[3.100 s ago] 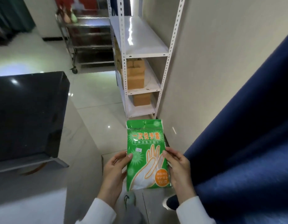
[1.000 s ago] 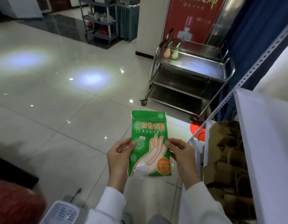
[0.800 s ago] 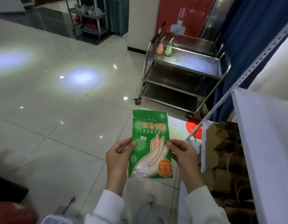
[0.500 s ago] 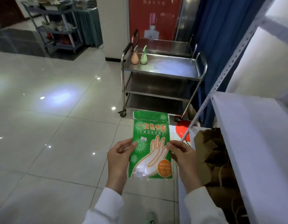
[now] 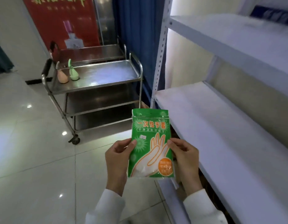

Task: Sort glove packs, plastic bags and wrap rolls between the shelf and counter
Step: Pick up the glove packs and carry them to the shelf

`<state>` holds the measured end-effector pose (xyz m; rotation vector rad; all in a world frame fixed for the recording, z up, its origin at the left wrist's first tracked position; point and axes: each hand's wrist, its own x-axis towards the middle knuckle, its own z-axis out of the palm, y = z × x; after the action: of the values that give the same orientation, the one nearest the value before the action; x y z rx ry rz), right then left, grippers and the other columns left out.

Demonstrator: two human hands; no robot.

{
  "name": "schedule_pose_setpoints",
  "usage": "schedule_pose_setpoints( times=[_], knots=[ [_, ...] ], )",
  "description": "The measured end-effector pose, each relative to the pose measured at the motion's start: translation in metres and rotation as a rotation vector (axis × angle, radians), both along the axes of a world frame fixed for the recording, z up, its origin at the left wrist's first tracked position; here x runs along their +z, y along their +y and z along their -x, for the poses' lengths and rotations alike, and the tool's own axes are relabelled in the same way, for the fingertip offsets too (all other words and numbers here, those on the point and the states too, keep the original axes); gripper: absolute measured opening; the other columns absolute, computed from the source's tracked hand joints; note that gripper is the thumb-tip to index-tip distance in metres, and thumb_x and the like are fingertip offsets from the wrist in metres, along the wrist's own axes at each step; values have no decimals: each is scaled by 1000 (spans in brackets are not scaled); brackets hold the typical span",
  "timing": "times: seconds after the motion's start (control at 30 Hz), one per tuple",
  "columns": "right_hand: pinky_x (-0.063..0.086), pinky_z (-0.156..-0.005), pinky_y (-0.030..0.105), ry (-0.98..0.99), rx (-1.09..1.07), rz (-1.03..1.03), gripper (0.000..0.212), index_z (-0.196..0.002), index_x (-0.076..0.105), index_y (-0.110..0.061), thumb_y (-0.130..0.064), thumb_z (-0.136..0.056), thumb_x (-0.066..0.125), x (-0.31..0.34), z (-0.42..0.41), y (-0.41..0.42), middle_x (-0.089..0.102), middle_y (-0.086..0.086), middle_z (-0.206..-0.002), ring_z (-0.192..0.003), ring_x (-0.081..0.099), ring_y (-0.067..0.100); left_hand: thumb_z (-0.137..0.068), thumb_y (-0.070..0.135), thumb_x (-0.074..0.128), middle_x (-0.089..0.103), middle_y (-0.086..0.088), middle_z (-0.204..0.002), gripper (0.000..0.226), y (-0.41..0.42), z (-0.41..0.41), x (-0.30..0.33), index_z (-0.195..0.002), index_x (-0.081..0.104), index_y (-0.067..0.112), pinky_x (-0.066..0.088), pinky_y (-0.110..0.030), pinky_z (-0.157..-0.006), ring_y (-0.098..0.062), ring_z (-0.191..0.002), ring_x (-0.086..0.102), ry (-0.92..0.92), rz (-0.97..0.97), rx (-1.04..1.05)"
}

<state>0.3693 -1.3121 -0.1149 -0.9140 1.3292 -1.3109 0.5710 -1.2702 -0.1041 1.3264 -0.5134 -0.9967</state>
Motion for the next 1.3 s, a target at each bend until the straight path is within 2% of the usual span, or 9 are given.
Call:
schedule_pose_setpoints(
  times=[0.17,0.37,0.47,0.57,0.7,0.83,0.9,1.07,1.3],
  knots=[
    [62,-64,25,-4,-272,7,11,-88,84,-19,-9,-88,80,9,31,23,82,6,-89,-80,79,26,-84,10,83,81,-7,-94,11,-36,29,-5,-90,83,18,62,-42,-84,-26,-91,78,36,-11,-273],
    [65,-72,40,-19,-602,-43,9,-98,83,-18,-13,-93,77,1,66,71,82,8,-96,-85,79,33,-93,4,69,80,-7,-111,25,-49,73,-18,-110,82,18,59,-42,-95,-26,-108,75,94,37,-679],
    [65,-67,30,41,-750,-54,13,-96,84,-23,-12,-94,75,-9,78,102,83,1,-94,-82,80,24,-94,3,68,79,-4,-115,30,-47,101,-24,-112,81,23,60,-32,-89,-21,-110,74,115,38,-851],
    [66,-72,36,54,-864,-73,14,-95,83,-22,-11,-93,76,-14,96,127,83,0,-92,-83,80,23,-91,-1,70,79,-3,-114,34,-45,136,-26,-112,80,23,58,-19,-80,-15,-105,76,109,34,-985],
    [66,-70,36,57,-972,-80,15,-100,82,-20,-8,-94,74,-13,124,154,83,0,-92,-85,80,22,-91,0,73,80,4,-111,34,-39,180,-27,-115,77,23,58,-17,-81,-11,-105,75,25,59,-1130],
    [65,-73,36,31,-1005,-80,16,-109,80,-14,-9,-95,73,-15,152,174,82,3,-100,-90,80,21,-92,2,73,79,6,-112,34,-31,218,-30,-120,76,20,59,-19,-83,-12,-106,75,-16,48,-1220],
    [64,-70,29,47,-1021,-99,16,-107,80,-15,-7,-95,73,-17,168,180,82,2,-100,-89,80,17,-93,3,72,79,6,-114,34,-29,238,-30,-124,75,17,59,-19,-83,-13,-108,74,-36,54,-1246],
    [61,-65,20,85,-1051,-120,17,-107,80,-15,-6,-95,73,-22,206,190,82,-6,-94,-84,79,12,-94,5,72,79,12,-109,33,-25,283,-29,-114,74,31,60,-19,-80,-8,-104,75,-87,103,-1287],
    [66,-75,33,138,-1066,-133,18,-105,79,-19,-5,-94,74,-23,246,194,82,-4,-94,-86,79,16,-94,2,71,79,22,-99,35,-24,326,-37,-106,74,34,57,-13,-74,0,-96,75,-187,132,-1295]
  ],
)
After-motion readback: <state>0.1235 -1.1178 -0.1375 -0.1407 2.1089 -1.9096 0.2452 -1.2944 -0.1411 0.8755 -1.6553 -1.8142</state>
